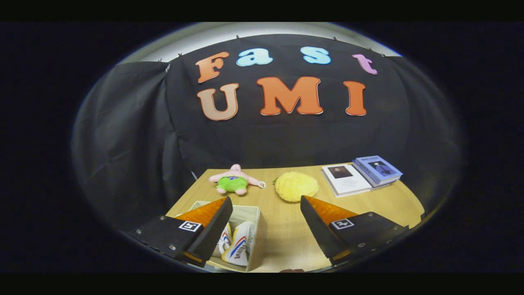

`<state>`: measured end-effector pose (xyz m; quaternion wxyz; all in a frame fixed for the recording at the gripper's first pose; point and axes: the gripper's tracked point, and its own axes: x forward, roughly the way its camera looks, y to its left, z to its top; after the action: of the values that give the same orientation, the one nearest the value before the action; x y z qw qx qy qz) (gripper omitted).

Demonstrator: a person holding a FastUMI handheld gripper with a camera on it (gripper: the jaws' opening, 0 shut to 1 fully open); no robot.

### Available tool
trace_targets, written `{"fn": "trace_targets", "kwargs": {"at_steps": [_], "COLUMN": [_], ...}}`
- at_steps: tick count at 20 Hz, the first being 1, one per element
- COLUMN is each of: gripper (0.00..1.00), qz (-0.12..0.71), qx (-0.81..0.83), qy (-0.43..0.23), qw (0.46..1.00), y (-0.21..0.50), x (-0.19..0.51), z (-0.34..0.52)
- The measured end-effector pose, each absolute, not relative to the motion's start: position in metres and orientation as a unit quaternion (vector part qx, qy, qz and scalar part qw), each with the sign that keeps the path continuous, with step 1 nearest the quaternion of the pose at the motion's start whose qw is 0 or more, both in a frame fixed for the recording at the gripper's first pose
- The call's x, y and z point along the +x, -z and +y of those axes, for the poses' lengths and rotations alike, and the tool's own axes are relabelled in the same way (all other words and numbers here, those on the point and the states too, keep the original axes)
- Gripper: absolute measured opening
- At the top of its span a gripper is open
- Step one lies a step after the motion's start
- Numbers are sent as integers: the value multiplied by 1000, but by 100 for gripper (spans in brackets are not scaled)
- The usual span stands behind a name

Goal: Open the storage box then place both shoes into the box .Put the left shoe in first, then the right shoe, with the right side of both shoes facing outward in a uniform manner.

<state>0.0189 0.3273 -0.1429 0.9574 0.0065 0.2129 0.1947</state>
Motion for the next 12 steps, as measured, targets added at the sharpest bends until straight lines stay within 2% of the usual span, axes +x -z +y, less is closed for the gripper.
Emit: {"fn": "trace_targets", "kwargs": {"at_steps": [6,12], "gripper": [99,98], "qz": [170,83], "qx": [18,-13], "qy": [-192,-151], "qw": [966,985], "y": [85,15], "x": [44,65], "z": [267,172]}}
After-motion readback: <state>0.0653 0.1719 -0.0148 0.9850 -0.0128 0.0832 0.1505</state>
